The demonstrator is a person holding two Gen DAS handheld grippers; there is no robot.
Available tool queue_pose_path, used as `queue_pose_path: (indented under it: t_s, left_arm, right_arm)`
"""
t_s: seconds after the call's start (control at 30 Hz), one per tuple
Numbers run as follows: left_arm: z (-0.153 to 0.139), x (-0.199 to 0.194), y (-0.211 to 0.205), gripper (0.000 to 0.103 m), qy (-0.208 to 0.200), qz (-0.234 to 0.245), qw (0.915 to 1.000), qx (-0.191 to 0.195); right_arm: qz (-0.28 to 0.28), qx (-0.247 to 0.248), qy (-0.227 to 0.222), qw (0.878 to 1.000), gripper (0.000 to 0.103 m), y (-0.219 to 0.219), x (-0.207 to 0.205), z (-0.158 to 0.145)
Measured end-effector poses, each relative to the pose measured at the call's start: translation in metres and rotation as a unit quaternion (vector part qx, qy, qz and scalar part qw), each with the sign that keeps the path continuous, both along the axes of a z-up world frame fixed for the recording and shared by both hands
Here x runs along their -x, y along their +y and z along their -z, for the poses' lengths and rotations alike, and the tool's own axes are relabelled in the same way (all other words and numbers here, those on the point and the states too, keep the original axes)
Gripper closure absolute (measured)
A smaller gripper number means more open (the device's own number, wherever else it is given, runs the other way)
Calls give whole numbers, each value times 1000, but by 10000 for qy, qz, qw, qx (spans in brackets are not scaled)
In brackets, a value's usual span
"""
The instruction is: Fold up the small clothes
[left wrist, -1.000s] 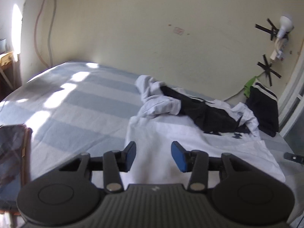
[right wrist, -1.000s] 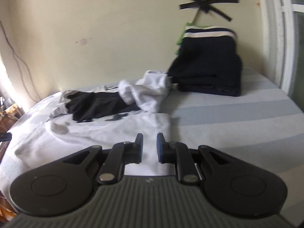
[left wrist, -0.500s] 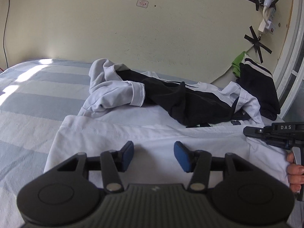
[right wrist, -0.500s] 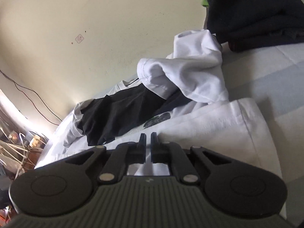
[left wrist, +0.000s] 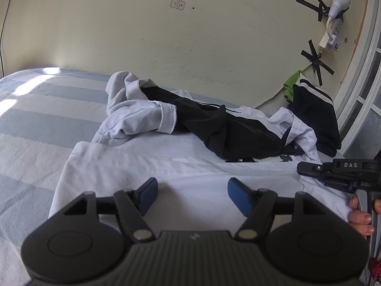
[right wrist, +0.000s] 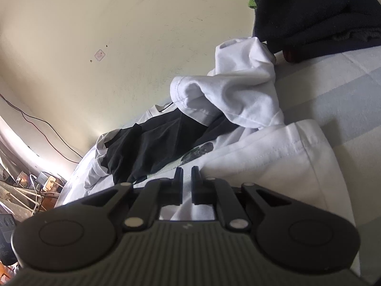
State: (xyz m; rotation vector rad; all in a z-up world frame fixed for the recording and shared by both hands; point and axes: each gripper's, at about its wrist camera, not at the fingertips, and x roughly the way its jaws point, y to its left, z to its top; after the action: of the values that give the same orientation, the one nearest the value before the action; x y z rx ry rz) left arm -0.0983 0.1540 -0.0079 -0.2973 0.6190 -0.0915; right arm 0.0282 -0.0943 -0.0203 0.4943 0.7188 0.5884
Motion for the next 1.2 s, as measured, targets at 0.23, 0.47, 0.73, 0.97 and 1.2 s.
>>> queue_pose_path:
  t_s: [0.23,0.47,0.73,0.97,1.2]
  left_arm:
    - [1,0,4,25,4,-94,9999,119]
    - [-1,3,11,24,-82,-43,9993,364]
    - [-75,-60,34,24,-206,142,9986,456]
    - [-50,-258,19,22,945,208,9939,-536]
    - [-5,-311,-1,94,1268,477,9849,-1076]
  right_arm:
    - [-1344,415,-394,9893,48,47,31,-27]
    - [-1455,1088,-406,9825,52,51,11,-65]
    - [-465,1762,-799,9800,39,28,-96,-137]
    - [-317,2003,313,9787,29,39,-219,-80]
    - [-1252,2046,357,9701,87,43,-239,-45]
